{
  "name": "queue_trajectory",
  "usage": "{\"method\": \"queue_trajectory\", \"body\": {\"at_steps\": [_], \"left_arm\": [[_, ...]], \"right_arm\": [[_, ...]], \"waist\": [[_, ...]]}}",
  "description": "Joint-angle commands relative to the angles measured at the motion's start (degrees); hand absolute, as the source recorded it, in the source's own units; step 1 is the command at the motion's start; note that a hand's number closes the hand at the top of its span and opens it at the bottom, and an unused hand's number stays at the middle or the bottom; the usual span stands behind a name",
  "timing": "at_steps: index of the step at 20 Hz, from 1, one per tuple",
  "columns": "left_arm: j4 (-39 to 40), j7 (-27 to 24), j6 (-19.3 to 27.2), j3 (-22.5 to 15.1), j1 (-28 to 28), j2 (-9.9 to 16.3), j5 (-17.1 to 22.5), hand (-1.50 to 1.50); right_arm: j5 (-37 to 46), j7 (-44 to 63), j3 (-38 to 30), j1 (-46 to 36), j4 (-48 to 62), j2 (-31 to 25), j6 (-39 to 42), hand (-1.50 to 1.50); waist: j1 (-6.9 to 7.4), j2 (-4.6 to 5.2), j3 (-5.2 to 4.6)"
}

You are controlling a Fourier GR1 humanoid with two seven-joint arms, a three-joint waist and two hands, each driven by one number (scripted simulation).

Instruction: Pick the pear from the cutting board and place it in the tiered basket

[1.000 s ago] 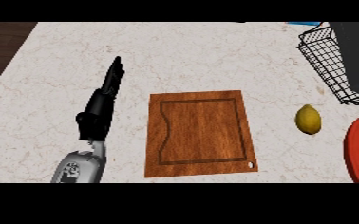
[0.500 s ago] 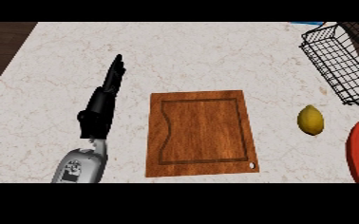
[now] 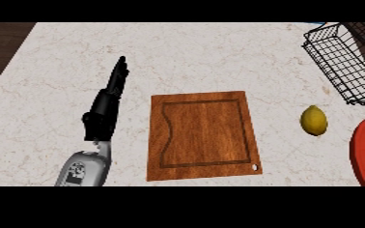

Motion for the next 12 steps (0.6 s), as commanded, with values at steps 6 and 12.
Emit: {"method": "queue_trajectory", "body": {"at_steps": [6, 12], "left_arm": [[-0.26, -1.41, 0.06, 0.07, 1.47, -0.08, 0.12, 0.00], [-0.53, -0.65, -0.71, 0.89, 2.07, 0.82, 0.82, 0.00]], "right_arm": [[2.59, 7.12, -2.58, 2.72, 5.14, -4.65, -2.63, 1.50], [-0.92, 9.83, -8.97, 5.38, 0.20, -5.00, -13.78, -1.50]], "waist": [[-0.19, -0.15, 0.08], [-0.63, -0.31, 0.21]]}}
